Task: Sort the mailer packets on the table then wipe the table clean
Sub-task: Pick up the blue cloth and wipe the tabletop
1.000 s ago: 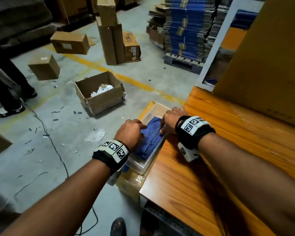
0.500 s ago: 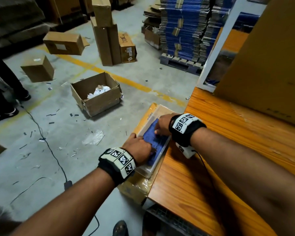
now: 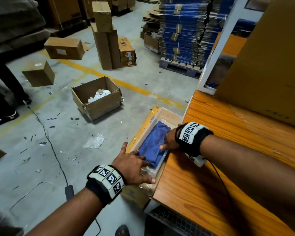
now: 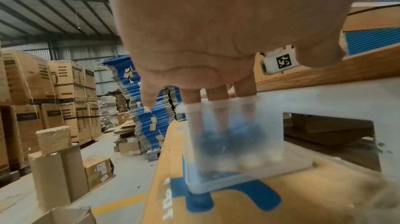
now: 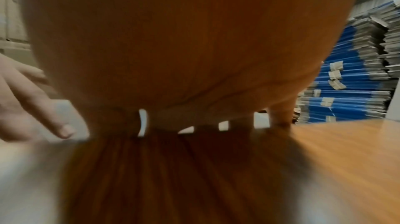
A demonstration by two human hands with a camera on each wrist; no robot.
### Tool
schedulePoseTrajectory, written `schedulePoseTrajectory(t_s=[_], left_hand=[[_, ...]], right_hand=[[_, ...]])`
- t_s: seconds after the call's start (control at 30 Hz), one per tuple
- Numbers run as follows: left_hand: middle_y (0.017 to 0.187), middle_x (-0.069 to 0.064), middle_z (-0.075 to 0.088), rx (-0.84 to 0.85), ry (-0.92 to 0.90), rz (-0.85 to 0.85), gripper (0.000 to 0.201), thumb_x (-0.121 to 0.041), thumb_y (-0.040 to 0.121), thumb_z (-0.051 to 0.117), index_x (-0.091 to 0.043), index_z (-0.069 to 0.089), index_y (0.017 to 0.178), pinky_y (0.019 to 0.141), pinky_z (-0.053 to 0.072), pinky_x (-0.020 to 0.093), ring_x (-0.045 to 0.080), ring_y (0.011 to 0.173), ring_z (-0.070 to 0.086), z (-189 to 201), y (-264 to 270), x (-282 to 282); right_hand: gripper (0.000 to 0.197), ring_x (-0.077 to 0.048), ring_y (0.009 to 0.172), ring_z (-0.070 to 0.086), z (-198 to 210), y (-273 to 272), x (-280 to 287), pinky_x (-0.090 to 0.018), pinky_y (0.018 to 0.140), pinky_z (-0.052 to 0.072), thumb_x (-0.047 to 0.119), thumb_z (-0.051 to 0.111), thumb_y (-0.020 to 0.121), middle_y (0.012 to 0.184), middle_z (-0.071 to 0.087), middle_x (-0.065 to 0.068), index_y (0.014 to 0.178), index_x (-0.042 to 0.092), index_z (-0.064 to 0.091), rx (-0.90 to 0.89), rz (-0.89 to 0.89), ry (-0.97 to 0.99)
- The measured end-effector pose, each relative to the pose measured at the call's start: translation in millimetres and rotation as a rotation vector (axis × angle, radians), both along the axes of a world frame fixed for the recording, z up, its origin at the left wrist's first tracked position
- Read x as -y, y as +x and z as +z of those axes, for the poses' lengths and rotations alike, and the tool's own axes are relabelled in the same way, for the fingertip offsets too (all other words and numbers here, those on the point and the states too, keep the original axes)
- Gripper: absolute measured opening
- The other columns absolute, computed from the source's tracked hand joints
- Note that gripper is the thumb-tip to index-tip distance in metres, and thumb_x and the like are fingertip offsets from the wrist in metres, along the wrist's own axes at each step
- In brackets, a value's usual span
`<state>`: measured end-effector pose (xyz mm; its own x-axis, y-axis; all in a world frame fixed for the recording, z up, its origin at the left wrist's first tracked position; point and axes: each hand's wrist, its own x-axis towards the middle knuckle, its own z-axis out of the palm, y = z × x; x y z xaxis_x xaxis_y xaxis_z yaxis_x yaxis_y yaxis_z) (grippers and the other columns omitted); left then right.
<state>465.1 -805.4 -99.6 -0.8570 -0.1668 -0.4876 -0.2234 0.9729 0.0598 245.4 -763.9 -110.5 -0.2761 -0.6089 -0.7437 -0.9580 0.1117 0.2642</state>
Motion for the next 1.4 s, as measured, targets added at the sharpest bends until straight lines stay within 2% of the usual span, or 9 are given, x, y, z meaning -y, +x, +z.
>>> schedulePoseTrajectory(t_s=[0.13, 0.3, 0.37, 0.47, 0.63, 0.8, 0.93, 1.13, 1.4], left_hand=[[0.153, -0.010, 0.034, 0.005, 0.037, 0.035, 0.079, -0.086, 0.076, 0.028, -0.044, 0.030, 0.144, 0.112, -0.005, 0.062, 0.018, 0.140, 0.031, -5, 1, 0], [0.152, -0.009, 0.035, -0.011, 0.043, 0.034, 0.076, -0.084, 0.078, 0.030, -0.044, 0.032, 0.142, 0.112, -0.003, 0.064, 0.018, 0.140, 0.030, -6, 3, -3], [0.152, -0.011, 0.035, -0.017, 0.051, 0.038, 0.074, -0.082, 0.078, 0.034, -0.044, 0.034, 0.142, 0.112, -0.002, 0.063, 0.017, 0.140, 0.029, -6, 5, -2], [0.150, -0.012, 0.037, -0.030, 0.056, 0.042, 0.072, -0.081, 0.079, 0.035, -0.044, 0.037, 0.140, 0.113, -0.002, 0.063, 0.018, 0.139, 0.031, -4, 6, -2], [0.143, -0.013, 0.047, -0.193, 0.035, 0.095, 0.078, -0.085, 0.076, 0.032, -0.040, 0.040, 0.139, 0.115, 0.002, 0.058, 0.013, 0.133, 0.040, 2, 5, -2], [0.143, -0.011, 0.047, -0.434, 0.065, 0.018, 0.116, -0.095, 0.054, -0.006, -0.035, 0.032, 0.145, 0.115, 0.018, 0.045, 0.012, 0.132, 0.042, 16, -20, -25], [0.146, -0.012, 0.043, -0.423, 0.105, -0.161, 0.104, -0.087, 0.059, 0.006, -0.035, 0.033, 0.145, 0.113, 0.020, 0.047, 0.012, 0.135, 0.037, 28, -57, -82], [0.143, -0.011, 0.048, -0.299, 0.104, -0.455, 0.089, -0.081, 0.067, 0.016, -0.036, 0.042, 0.139, 0.105, 0.035, 0.034, 0.015, 0.130, 0.045, 61, -107, -161], [0.152, -0.010, 0.035, -0.185, 0.128, -0.746, 0.070, -0.066, 0.086, 0.048, -0.033, 0.033, 0.146, 0.105, 0.034, 0.028, 0.015, 0.137, 0.037, 101, -182, -326]], right_hand=[[0.075, -0.031, 0.131, 0.045, -2, 11, 2, -0.045, 0.107, 0.031, 0.066, 0.022, 0.095, 0.142, 0.048, -0.015, 0.136, 0.009, 0.049, -0.069, -0.058, -0.063], [0.062, -0.029, 0.142, 0.028, 2, 24, 13, -0.053, 0.112, 0.018, 0.066, 0.021, 0.095, 0.155, 0.028, -0.004, 0.143, 0.034, 0.041, -0.068, -0.059, -0.172], [0.068, -0.029, 0.139, 0.033, -2, 28, 15, -0.052, 0.113, 0.024, 0.068, 0.023, 0.094, 0.153, 0.034, -0.005, 0.144, 0.026, 0.042, -0.054, -0.115, -0.129], [0.064, -0.027, 0.134, 0.041, 16, 32, 7, -0.049, 0.109, 0.026, 0.066, 0.026, 0.095, 0.146, 0.044, -0.004, 0.141, 0.026, 0.046, -0.035, -0.168, -0.174], [0.058, -0.023, 0.143, 0.028, 62, 22, -37, -0.050, 0.112, 0.021, 0.069, 0.029, 0.092, 0.158, 0.024, 0.002, 0.145, 0.045, 0.032, 0.012, -0.277, -0.330], [0.060, -0.025, 0.145, 0.021, 81, 11, -130, -0.048, 0.115, 0.019, 0.071, 0.033, 0.090, 0.161, 0.014, 0.002, 0.145, 0.051, 0.024, -0.047, -0.539, -0.508], [0.058, -0.026, 0.146, 0.019, 82, 20, -231, -0.046, 0.115, 0.020, 0.068, 0.038, 0.090, 0.161, 0.008, 0.001, 0.145, 0.053, 0.022, -0.106, -0.827, -0.602], [0.053, -0.022, 0.137, 0.036, 67, 57, -380, -0.038, 0.109, 0.034, 0.058, 0.049, 0.091, 0.154, 0.030, 0.002, 0.141, 0.045, 0.039, -0.191, -1.236, -0.916], [0.055, -0.021, 0.132, 0.042, 59, 63, -560, -0.035, 0.106, 0.038, 0.055, 0.057, 0.087, 0.147, 0.040, 0.003, 0.139, 0.042, 0.045, -0.267, -1.462, -1.099]])
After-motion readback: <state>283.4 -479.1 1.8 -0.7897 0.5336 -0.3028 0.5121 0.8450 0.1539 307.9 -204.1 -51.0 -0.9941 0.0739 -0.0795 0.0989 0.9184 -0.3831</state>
